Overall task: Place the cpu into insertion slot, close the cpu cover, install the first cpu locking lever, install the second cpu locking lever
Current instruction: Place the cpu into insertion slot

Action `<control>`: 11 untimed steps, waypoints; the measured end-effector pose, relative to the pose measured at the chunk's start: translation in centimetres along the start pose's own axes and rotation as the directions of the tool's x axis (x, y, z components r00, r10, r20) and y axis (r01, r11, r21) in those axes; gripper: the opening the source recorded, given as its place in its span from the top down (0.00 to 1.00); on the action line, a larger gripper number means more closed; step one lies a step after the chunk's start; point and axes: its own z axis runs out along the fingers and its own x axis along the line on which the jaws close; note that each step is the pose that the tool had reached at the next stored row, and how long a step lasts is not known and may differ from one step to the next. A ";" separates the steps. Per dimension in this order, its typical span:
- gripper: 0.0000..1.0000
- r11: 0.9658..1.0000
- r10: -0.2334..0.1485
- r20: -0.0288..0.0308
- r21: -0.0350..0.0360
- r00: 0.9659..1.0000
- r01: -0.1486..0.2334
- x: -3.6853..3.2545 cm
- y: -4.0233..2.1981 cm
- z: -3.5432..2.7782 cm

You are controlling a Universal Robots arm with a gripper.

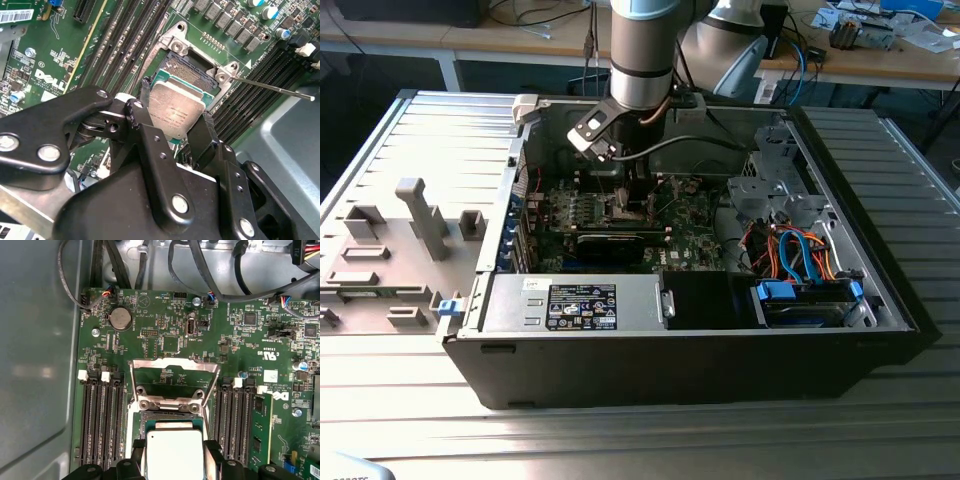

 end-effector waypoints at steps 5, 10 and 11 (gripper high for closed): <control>0.45 1.000 0.002 0.000 0.000 1.000 -0.002 0.01 0.00 0.33; 0.45 0.996 0.094 0.003 0.001 0.996 -0.094 0.05 -0.30 1.11; 0.45 0.996 0.095 0.004 0.001 0.996 -0.095 0.05 -0.31 1.14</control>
